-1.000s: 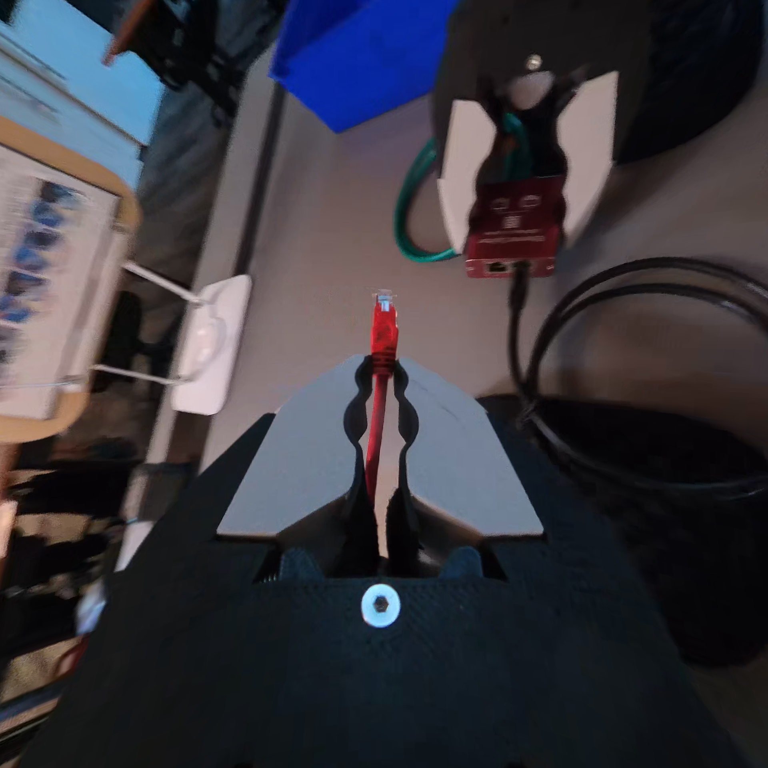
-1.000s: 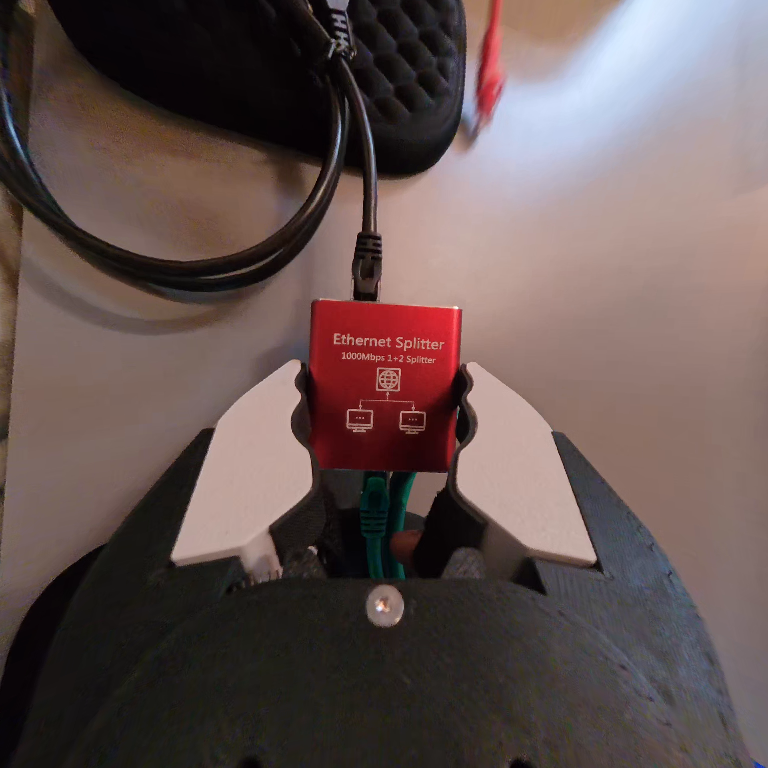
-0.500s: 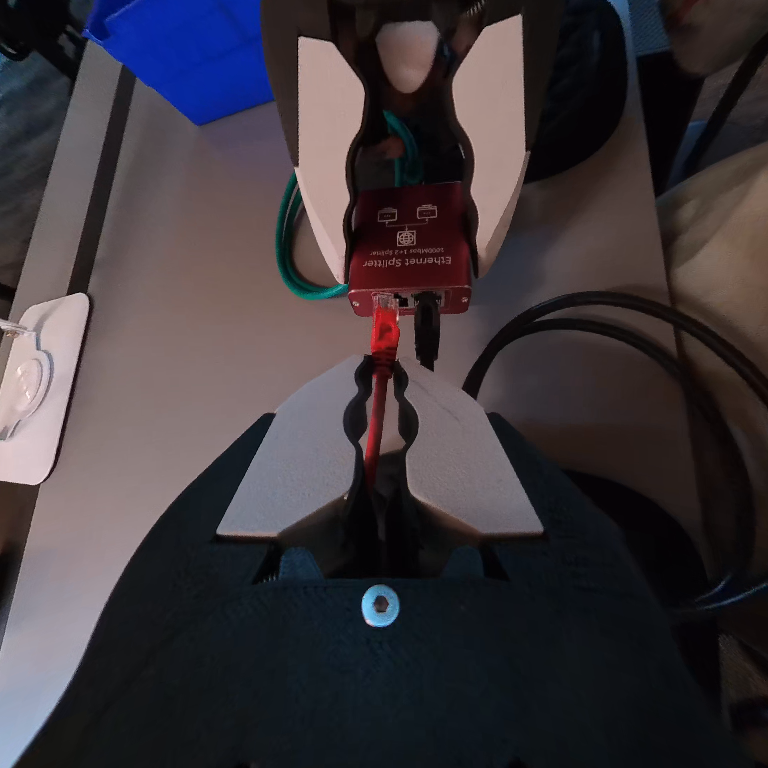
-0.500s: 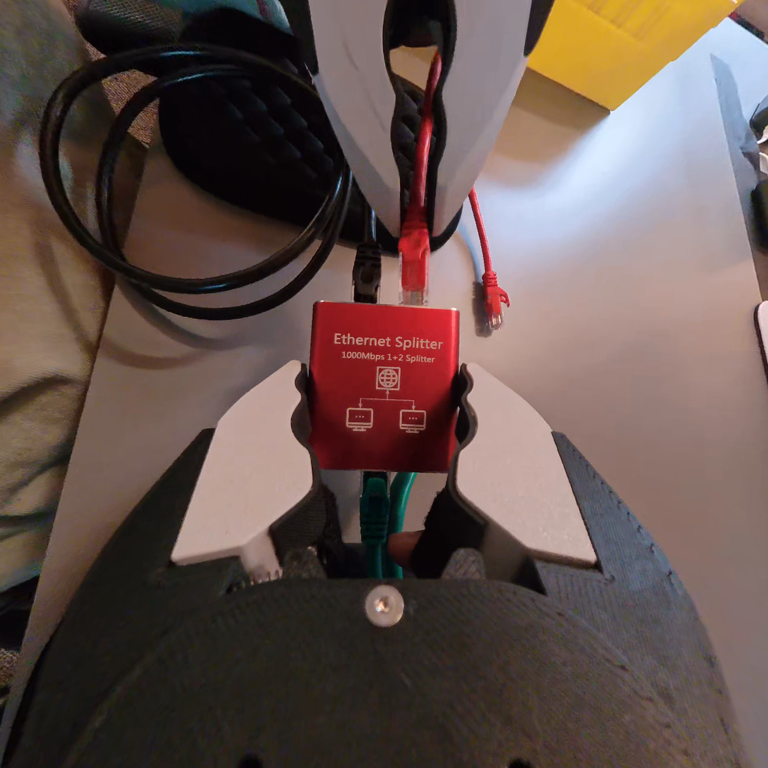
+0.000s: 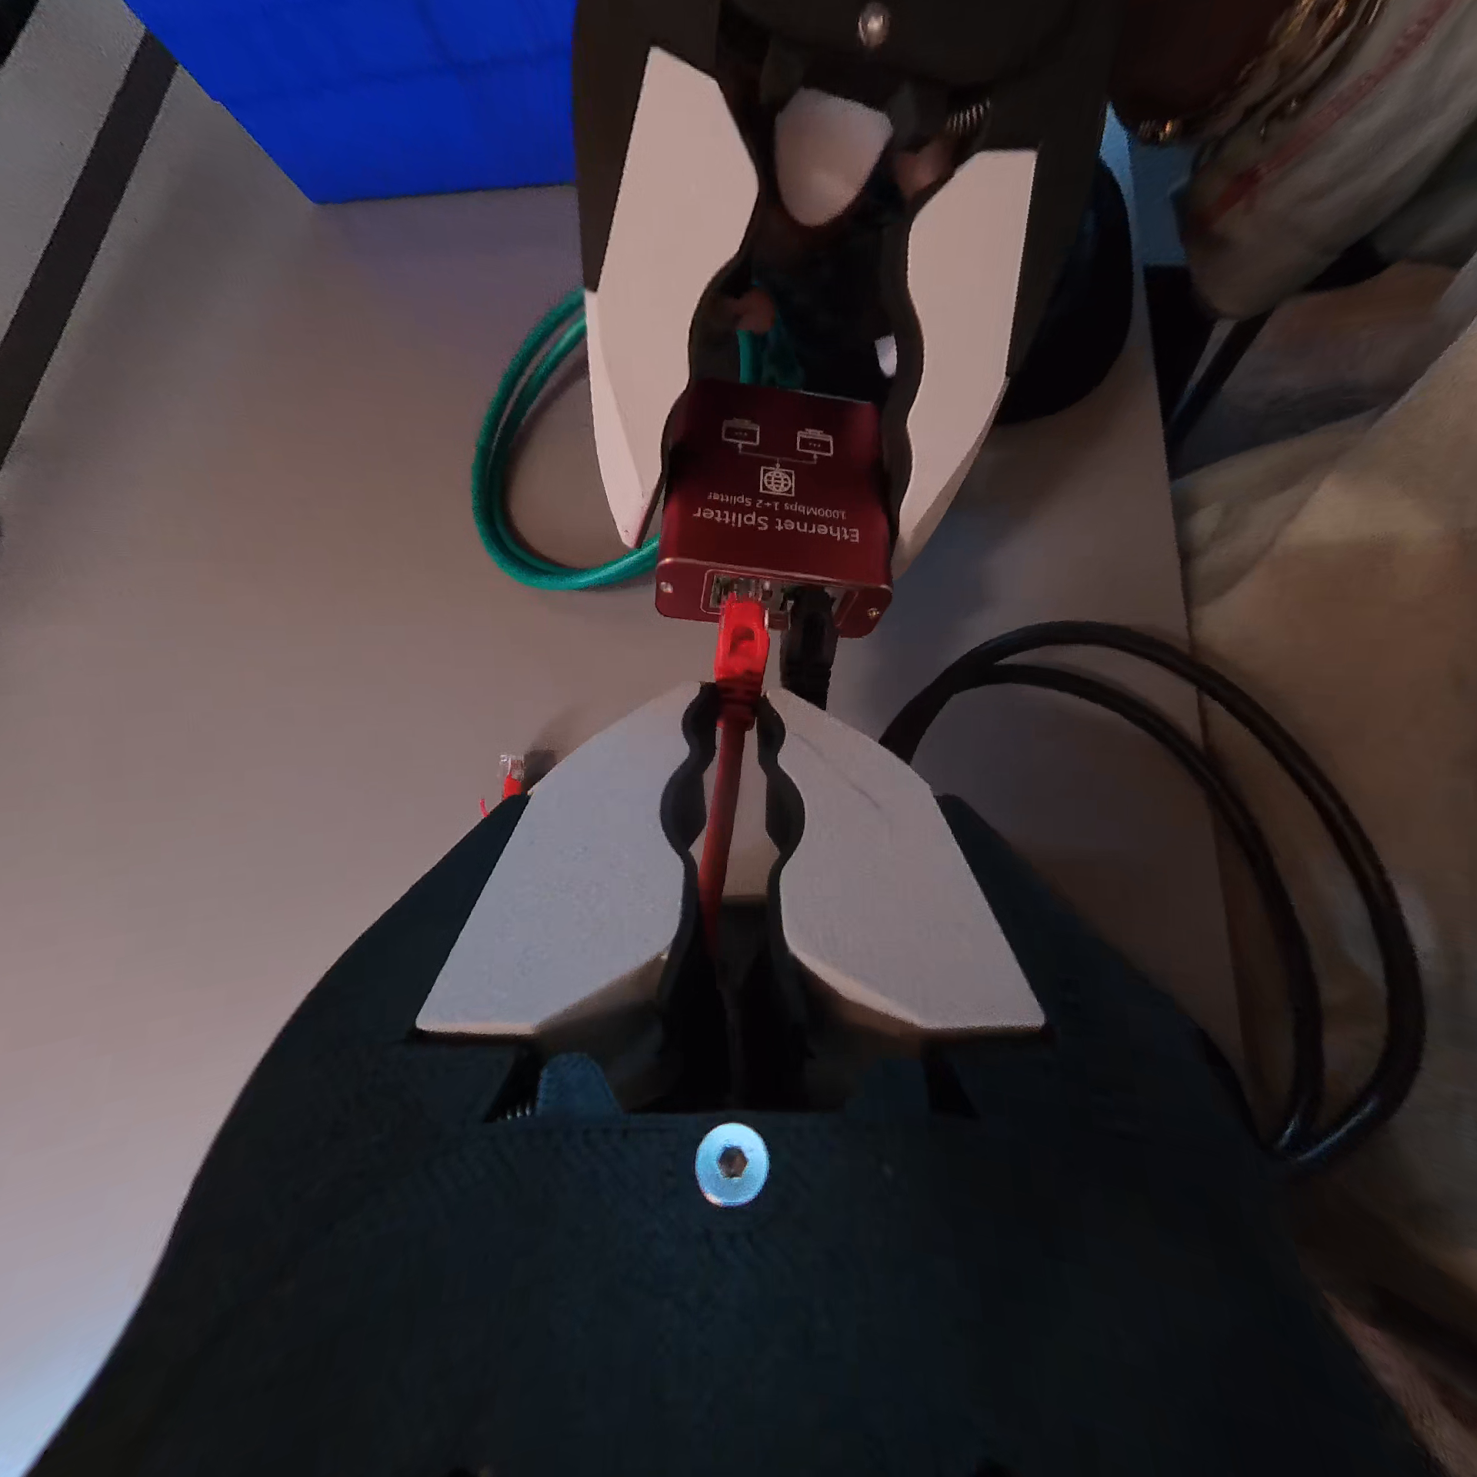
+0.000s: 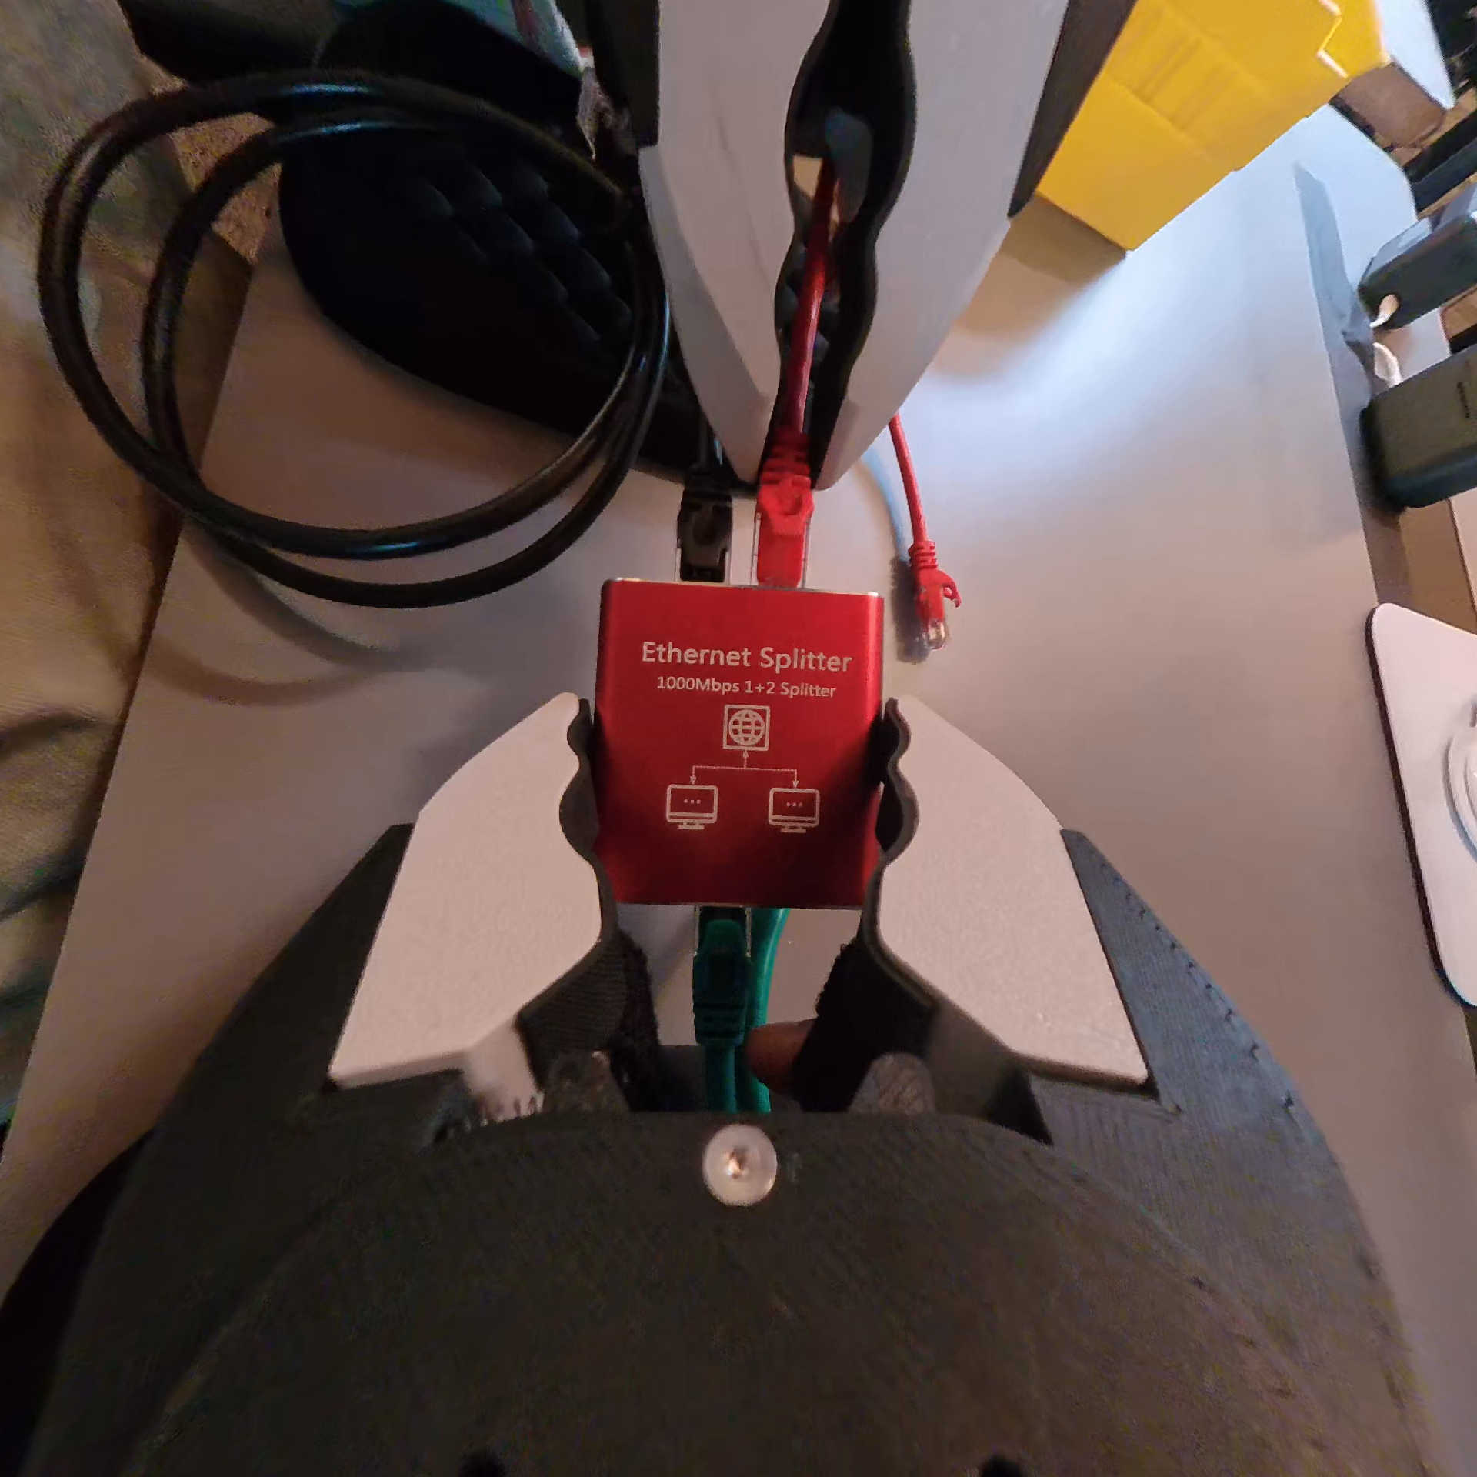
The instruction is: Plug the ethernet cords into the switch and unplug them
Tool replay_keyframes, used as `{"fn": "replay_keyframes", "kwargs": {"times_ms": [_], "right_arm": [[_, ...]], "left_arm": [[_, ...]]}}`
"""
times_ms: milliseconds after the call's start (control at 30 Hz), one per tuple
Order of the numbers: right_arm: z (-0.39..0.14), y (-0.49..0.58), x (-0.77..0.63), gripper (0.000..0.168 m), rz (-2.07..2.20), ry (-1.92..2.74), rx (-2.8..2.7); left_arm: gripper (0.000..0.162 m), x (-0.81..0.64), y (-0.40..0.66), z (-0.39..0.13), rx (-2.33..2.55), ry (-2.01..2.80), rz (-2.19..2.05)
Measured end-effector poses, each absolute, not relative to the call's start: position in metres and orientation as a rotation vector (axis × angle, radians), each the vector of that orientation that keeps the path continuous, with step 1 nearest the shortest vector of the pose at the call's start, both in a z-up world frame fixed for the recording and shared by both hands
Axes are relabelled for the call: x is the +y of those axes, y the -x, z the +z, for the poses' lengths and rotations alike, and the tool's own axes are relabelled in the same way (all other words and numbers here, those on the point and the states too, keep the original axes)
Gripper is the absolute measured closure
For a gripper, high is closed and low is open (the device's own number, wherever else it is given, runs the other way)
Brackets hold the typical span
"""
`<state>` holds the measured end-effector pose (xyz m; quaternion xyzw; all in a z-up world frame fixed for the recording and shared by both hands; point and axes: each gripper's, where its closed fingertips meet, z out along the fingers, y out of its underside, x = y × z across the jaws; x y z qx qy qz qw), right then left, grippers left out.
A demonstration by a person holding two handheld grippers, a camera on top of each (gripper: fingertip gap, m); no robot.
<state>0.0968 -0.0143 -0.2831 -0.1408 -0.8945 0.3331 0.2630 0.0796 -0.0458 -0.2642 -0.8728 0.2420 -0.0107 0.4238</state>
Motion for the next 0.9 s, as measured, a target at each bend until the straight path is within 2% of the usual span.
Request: {"fn": "replay_keyframes", "kwargs": {"times_ms": [400,500,900], "right_arm": [[-0.279,-0.092,-0.015,0.100,0.910,0.400,-2.350],[-0.289,-0.091,-0.010,0.100,0.819,0.382,-2.370],[-0.285,-0.090,-0.028,0.099,0.945,0.342,-2.347]], "left_arm": [[0.154,-0.038,-0.078,-0.262,0.537,2.182,-0.017],[0.155,-0.036,-0.085,-0.258,0.520,2.168,-0.087],[0.152,-0.056,-0.082,-0.263,0.550,2.241,-0.351]]}}
